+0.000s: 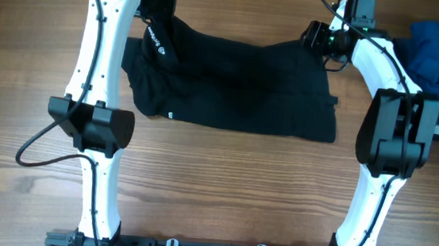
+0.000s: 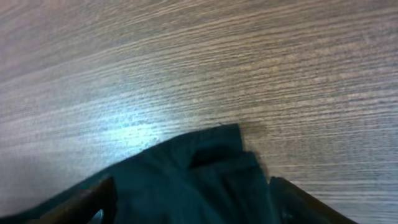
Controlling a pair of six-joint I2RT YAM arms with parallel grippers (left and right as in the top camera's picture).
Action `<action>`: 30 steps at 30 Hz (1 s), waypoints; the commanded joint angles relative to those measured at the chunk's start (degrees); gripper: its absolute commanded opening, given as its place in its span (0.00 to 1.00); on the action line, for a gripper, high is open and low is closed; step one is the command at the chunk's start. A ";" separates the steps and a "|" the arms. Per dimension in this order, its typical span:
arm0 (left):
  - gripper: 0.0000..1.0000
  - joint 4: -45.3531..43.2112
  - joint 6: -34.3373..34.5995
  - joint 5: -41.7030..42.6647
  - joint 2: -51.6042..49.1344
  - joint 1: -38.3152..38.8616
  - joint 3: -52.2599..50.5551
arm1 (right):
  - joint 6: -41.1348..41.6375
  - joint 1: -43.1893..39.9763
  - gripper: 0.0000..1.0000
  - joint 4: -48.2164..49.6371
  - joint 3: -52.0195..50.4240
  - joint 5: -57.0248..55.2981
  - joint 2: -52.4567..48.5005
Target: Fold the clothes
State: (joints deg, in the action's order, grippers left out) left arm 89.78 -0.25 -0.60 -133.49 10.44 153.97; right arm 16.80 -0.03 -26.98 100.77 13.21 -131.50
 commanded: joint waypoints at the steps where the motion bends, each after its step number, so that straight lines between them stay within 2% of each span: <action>1: 0.04 -0.52 0.72 -0.55 -0.46 0.22 -0.11 | 3.28 1.29 0.77 2.03 0.83 -2.38 -2.86; 7: 0.04 -0.57 0.74 -0.50 -0.46 0.22 -0.11 | 2.69 2.49 0.73 6.86 0.83 -3.32 -5.20; 15: 0.04 -0.55 0.74 -0.50 -0.46 0.37 -0.11 | 2.43 2.82 0.58 9.86 0.83 -6.12 -7.45; 21: 0.04 -0.61 0.74 -0.50 -0.46 0.44 -0.11 | 1.14 2.80 0.38 10.27 0.83 -7.32 -7.72; 26: 0.04 -1.05 0.74 -0.52 -0.46 0.44 -0.11 | -0.39 2.69 0.04 11.13 0.85 -7.50 -7.63; 30: 0.04 -1.66 0.72 -0.57 -0.46 0.42 -0.11 | -0.35 1.99 0.04 10.91 0.92 -7.45 -7.28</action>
State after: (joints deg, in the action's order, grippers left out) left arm 88.73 -0.10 -0.60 -133.49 10.50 153.97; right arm 17.26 2.33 -15.97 100.99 6.96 -136.97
